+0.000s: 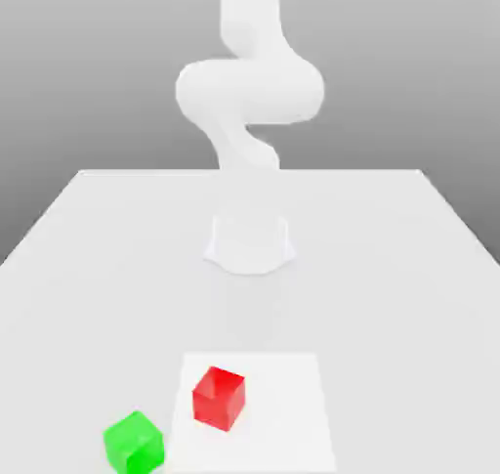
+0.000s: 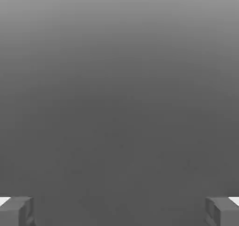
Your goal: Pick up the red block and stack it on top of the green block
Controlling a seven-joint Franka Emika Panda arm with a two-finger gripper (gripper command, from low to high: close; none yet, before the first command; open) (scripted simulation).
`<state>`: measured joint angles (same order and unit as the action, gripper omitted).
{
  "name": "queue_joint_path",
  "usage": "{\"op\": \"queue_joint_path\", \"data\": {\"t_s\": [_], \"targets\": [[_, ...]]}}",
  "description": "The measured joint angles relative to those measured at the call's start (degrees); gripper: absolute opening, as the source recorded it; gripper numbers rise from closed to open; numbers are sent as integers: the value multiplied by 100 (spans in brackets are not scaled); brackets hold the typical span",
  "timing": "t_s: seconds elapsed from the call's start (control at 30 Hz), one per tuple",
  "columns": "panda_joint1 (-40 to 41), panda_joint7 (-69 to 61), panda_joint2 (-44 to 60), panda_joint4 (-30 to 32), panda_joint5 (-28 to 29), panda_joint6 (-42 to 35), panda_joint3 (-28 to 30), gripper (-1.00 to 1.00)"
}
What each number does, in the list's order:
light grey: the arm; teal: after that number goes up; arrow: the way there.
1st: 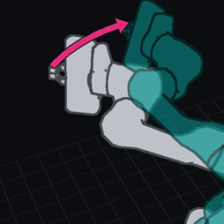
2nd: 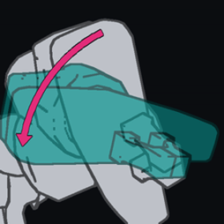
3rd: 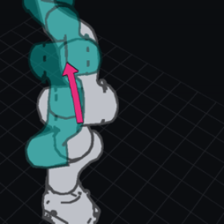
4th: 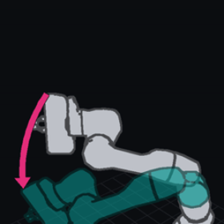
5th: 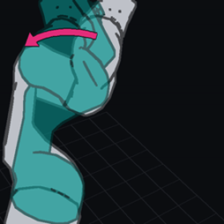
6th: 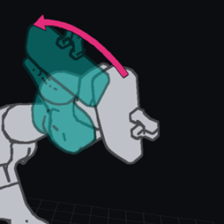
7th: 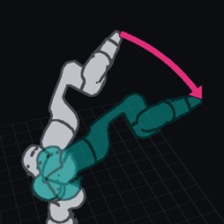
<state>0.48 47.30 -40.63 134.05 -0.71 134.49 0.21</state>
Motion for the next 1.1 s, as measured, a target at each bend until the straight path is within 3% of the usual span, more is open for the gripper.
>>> {"op": "queue_joint_path", "data": {"t_s": [0.37, 0.67, 0.87, 0.9, 1.1], "targets": [[223, 742, 2327, 1010, -195, 1208, 0, 0], [384, 1577, 4192, 1825, -20, 2185, 59, 0], [390, 1699, 5434, 1816, -7, 3148, 68, 0], [401, 1691, 5631, 1789, -19, 3315, 54, -100], [413, 1702, 5730, 1775, -9, 3404, 43, -100]]}}
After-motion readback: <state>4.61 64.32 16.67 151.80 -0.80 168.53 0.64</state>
